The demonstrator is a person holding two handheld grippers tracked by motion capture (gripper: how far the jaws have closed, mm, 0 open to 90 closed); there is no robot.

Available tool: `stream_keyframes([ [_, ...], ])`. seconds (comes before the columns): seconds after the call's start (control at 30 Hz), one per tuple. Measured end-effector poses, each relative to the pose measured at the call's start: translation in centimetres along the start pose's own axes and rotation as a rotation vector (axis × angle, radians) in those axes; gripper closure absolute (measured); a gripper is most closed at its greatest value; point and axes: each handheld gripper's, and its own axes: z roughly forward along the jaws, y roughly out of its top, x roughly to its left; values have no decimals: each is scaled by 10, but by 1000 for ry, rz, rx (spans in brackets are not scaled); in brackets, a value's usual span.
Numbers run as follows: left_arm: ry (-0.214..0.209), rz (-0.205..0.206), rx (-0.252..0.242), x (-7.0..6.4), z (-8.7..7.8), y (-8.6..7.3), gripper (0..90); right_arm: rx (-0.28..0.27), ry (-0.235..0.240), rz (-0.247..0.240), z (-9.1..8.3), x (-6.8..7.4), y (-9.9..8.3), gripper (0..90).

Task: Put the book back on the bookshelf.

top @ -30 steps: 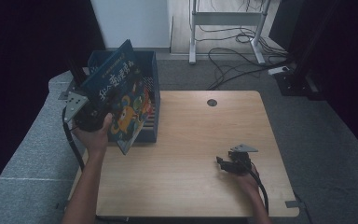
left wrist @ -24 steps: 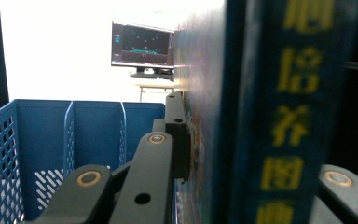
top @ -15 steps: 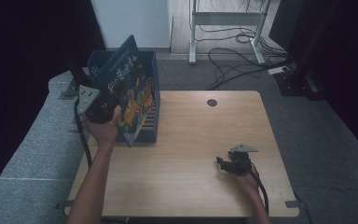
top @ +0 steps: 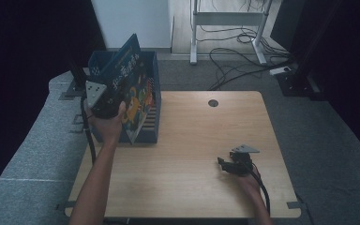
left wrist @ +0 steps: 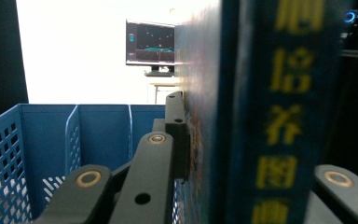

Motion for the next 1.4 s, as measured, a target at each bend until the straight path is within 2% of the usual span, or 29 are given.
stream_keyframes([
  [0.17, 33, 19, -14, -4, 8, 3, 822, 0, 3, 4, 0, 0, 0, 351],
  [0.47, 50, 31, -5, -9, 29, 3, 822, -3, 8, 11, 0, -1, 0, 351],
  [0.7, 93, 60, 3, -12, 44, -5, 821, -4, 12, 14, -1, -1, -1, 351],
  [0.87, 98, 43, 12, -8, 54, -10, 821, -4, 8, 13, -1, -1, -1, 351],
  [1.1, 120, 44, 26, -4, 68, -21, 821, -5, 15, 17, -1, -1, -1, 354],
  [1.4, 140, 72, 39, -4, 81, -29, 821, -5, 10, 9, -2, 0, -1, 355],
])
